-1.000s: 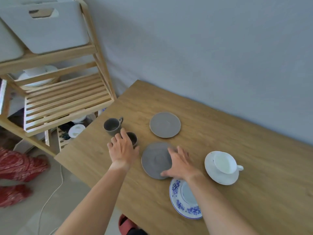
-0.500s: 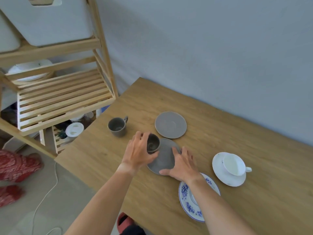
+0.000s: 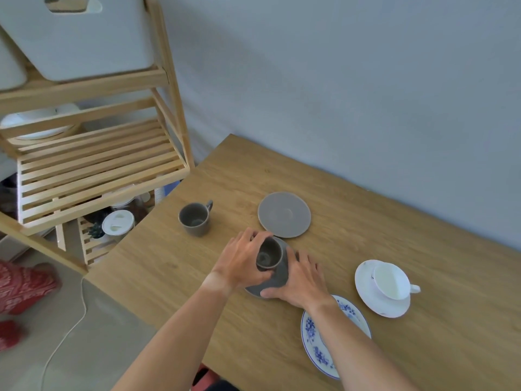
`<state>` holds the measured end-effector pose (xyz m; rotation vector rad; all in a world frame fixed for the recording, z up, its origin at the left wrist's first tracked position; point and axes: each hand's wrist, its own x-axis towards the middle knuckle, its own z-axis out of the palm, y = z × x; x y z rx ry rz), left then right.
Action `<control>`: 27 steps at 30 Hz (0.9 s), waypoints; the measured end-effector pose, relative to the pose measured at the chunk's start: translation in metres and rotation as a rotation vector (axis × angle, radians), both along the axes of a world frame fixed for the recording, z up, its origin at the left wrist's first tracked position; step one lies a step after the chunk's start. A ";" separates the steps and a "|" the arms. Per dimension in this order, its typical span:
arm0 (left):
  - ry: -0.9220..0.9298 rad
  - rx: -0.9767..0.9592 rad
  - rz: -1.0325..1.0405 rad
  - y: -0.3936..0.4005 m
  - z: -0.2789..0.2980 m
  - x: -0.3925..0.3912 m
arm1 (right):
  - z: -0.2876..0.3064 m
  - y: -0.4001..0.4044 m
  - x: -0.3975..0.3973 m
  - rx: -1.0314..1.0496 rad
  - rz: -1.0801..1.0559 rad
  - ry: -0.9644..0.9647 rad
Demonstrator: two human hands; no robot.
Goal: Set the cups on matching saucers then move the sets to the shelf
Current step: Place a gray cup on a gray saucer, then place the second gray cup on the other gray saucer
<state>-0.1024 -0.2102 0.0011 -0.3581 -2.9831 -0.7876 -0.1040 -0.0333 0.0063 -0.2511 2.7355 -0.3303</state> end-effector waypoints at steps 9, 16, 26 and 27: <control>0.006 0.057 -0.145 -0.011 -0.004 -0.008 | 0.001 -0.001 -0.004 -0.022 -0.032 -0.043; 0.279 0.011 0.054 -0.063 0.012 -0.019 | 0.016 0.030 -0.021 -0.059 -0.152 -0.095; -0.167 -0.217 0.570 -0.110 0.005 -0.021 | 0.022 -0.020 -0.058 -0.046 -0.218 -0.025; -0.180 -0.152 0.583 -0.111 0.005 -0.022 | 0.022 -0.023 -0.060 -0.042 -0.215 -0.027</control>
